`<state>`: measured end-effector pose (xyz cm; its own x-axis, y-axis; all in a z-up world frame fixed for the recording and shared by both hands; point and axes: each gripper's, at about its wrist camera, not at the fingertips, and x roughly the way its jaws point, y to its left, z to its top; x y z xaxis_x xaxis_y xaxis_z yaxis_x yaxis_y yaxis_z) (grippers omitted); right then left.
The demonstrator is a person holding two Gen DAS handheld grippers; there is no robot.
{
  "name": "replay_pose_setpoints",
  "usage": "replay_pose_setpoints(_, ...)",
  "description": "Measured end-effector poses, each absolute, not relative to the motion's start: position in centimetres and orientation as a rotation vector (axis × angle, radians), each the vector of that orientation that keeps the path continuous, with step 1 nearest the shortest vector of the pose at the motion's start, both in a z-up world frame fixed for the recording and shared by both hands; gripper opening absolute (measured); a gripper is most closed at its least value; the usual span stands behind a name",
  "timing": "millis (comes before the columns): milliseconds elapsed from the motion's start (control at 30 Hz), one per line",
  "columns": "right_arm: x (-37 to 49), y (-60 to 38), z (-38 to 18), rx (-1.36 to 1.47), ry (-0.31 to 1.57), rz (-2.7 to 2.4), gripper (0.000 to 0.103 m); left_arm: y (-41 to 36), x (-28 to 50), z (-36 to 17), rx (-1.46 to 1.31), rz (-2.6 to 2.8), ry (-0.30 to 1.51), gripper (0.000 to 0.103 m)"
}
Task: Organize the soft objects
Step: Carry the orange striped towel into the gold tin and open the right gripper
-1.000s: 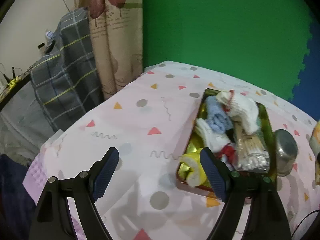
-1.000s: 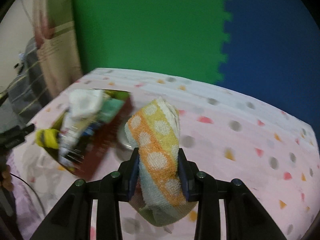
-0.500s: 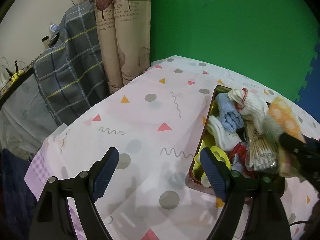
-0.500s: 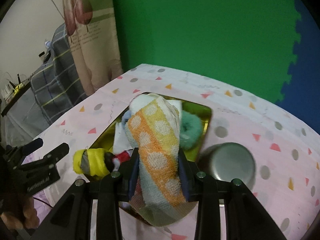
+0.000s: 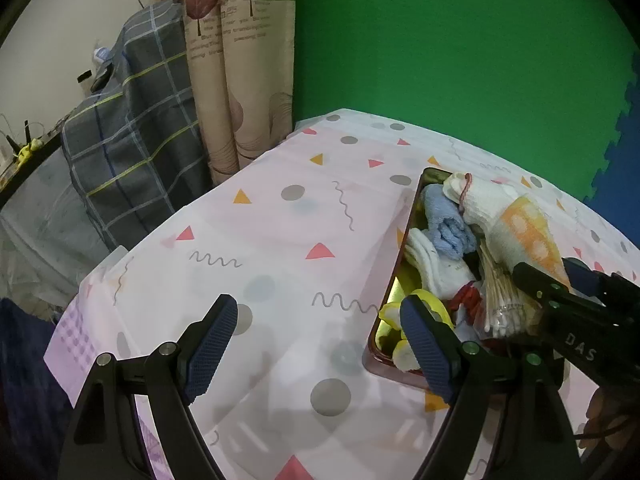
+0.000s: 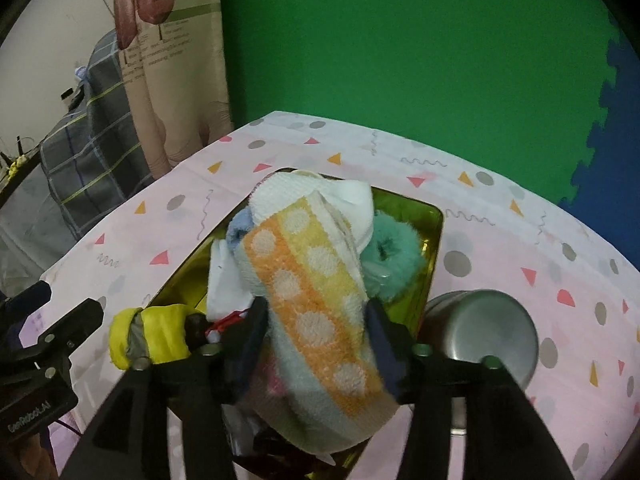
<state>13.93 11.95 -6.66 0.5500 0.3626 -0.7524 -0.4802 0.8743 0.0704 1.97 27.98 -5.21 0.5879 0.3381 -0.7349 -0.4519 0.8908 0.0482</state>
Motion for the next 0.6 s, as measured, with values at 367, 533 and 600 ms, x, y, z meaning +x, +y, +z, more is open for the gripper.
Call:
replay_pose_setpoints(367, 11.8, 10.8, -5.0, -0.137, 0.852, 0.496, 0.064, 27.3, 1.9, -5.0, -0.135, 0.450, 0.821, 0.081)
replay_pose_setpoints(533, 10.8, 10.2, -4.4, -0.116, 0.851, 0.501, 0.064, 27.0, 2.0, -4.8, -0.131, 0.447, 0.815, 0.081)
replay_pose_setpoints(600, 10.3, 10.0, -4.3, -0.109, 0.855, 0.498, 0.064, 26.9, 2.0, -4.9, -0.128, 0.445, 0.817, 0.081)
